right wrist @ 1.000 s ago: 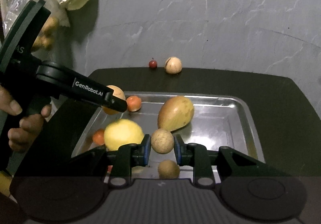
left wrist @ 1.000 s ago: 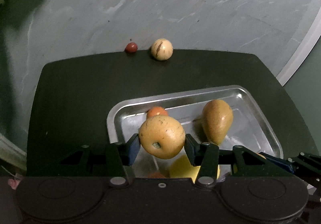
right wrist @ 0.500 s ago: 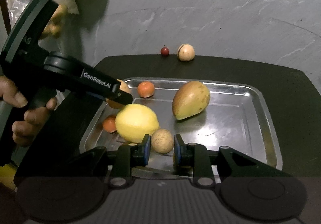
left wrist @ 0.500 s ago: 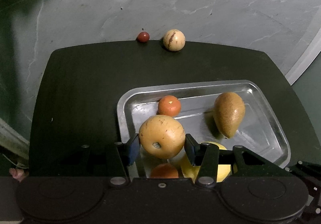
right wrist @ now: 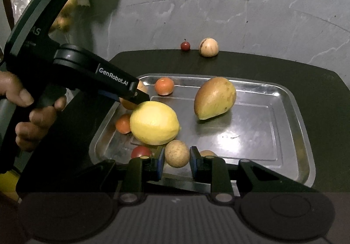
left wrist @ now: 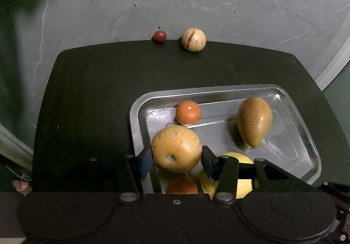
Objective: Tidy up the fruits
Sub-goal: 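Carry the yellow apple and small tan fruit over the tray with both tools, then lower both fruits into the tray and open both tools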
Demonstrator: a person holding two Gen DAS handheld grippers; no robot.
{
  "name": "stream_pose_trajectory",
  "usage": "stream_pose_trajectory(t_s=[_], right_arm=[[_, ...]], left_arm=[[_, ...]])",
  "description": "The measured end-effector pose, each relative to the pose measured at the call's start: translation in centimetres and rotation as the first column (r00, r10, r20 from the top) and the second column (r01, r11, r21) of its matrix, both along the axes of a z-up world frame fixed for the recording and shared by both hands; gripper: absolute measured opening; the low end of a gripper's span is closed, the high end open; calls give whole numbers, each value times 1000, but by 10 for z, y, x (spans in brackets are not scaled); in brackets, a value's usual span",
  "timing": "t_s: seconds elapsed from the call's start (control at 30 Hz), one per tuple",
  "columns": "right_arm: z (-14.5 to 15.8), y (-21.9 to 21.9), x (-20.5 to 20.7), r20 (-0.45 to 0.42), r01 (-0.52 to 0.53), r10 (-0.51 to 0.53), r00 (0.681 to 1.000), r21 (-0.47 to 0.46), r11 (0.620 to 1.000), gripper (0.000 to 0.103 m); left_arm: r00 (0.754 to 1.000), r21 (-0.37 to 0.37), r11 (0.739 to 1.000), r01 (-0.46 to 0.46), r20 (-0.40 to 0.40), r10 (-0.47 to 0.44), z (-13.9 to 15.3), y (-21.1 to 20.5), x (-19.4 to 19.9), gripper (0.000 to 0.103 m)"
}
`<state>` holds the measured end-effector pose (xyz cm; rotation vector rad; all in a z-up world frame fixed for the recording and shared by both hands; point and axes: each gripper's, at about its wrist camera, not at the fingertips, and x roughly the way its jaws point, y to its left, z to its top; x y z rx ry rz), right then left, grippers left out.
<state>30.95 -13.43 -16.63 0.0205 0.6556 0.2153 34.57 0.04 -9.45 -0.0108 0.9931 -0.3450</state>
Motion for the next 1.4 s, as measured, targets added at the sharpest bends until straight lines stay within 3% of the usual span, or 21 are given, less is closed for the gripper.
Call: stream_pose_trajectory(t_s=[1.03,1.27,1.4], right_arm=[[-10,3,1,-35,-13,13,999,6,1000,28],[-9,4,0,-36,-15,15,999,-1,1000,39],[-7,5,-2,-33,-19,18,999,-7,1000,49]], left_arm=[[1000,7,1000,-8,-1,8,-1,2,-1,50],[1000,2,1000,-3,-5,3,1,3,-3,50],[1000,-8,1000,-4,-2,4,4,7,-5,56]])
